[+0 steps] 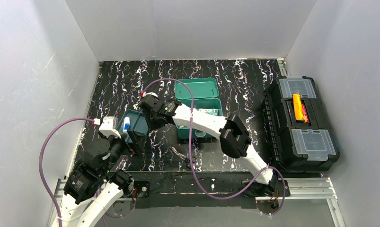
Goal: Organize the medicine kit
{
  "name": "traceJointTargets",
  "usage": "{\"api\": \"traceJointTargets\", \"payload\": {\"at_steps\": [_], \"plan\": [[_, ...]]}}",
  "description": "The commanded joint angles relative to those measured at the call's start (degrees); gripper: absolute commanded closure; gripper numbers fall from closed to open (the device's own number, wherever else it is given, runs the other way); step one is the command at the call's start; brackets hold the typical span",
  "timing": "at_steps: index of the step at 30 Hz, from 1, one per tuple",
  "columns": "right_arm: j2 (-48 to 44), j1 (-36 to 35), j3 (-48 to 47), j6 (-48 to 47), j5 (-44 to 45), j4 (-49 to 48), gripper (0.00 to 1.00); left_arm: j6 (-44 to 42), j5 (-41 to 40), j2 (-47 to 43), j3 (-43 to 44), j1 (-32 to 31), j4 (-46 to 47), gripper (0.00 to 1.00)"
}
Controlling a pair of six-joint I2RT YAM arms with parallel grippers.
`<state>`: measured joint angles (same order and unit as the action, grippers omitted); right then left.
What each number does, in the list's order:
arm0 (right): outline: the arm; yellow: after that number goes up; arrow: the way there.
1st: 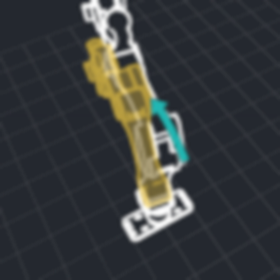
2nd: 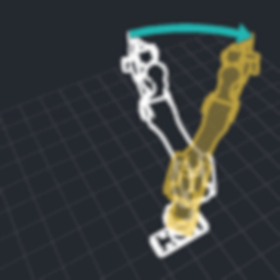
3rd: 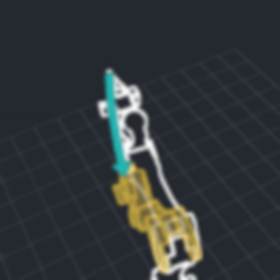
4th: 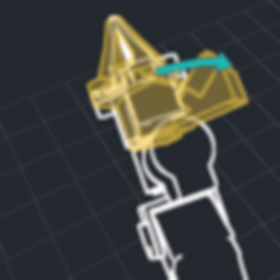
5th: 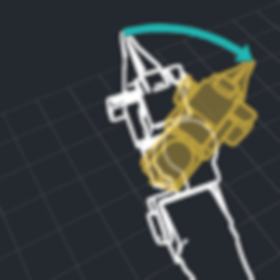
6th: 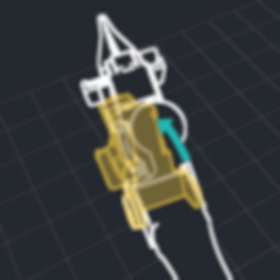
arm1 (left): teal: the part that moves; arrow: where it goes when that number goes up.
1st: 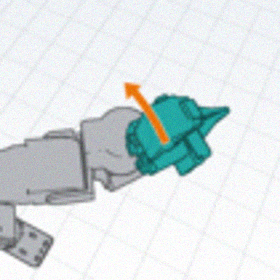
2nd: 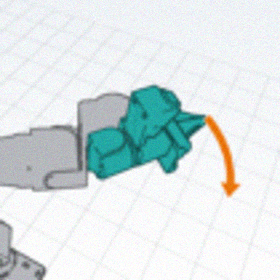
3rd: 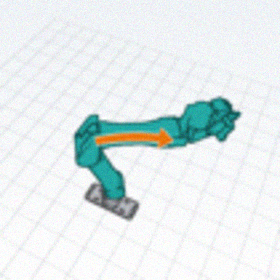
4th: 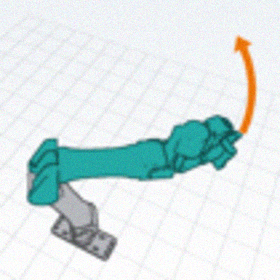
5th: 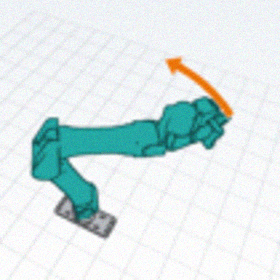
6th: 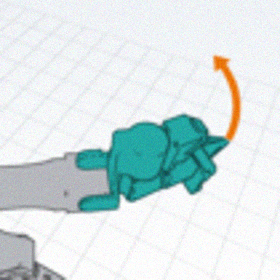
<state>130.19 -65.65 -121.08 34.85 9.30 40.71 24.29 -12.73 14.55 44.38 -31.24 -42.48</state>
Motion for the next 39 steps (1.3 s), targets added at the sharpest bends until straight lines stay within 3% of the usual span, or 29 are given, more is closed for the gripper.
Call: {"api": "traceJointTargets", "payload": {"at_steps": [1, 23, 28, 34, 39], "plan": [[1.44, 0.84, -2.6, -4.34, -1.83, -7.98, 0.78, 0.08, -0.96, 0.02, -0.53, 0.31, -0.07, 0.02], [14.29, 3.02, -11.34, -10.09, 0.05, -18.03, 0.74, 0.01, -0.32, 0.31, -0.69, 0.31, 0.1, 0.02], [15.58, 3.29, -11.37, -10.41, 1.32, -18.78, 0.66, -0.08, -0.04, 0.56, -0.72, 0.31, 0.26, 0.02], [15.76, 3.32, -11.08, -10.39, 1.57, -19.52, 0.45, -0.18, -0.01, 0.62, -0.83, 0.31, 0.22, 0.02], [13.52, 3.32, -9.79, -10.79, 1.43, -21.2, 0.41, -0.21, -0.1, 0.82, -0.7, 0.31, 0.19, 0.02]]}}
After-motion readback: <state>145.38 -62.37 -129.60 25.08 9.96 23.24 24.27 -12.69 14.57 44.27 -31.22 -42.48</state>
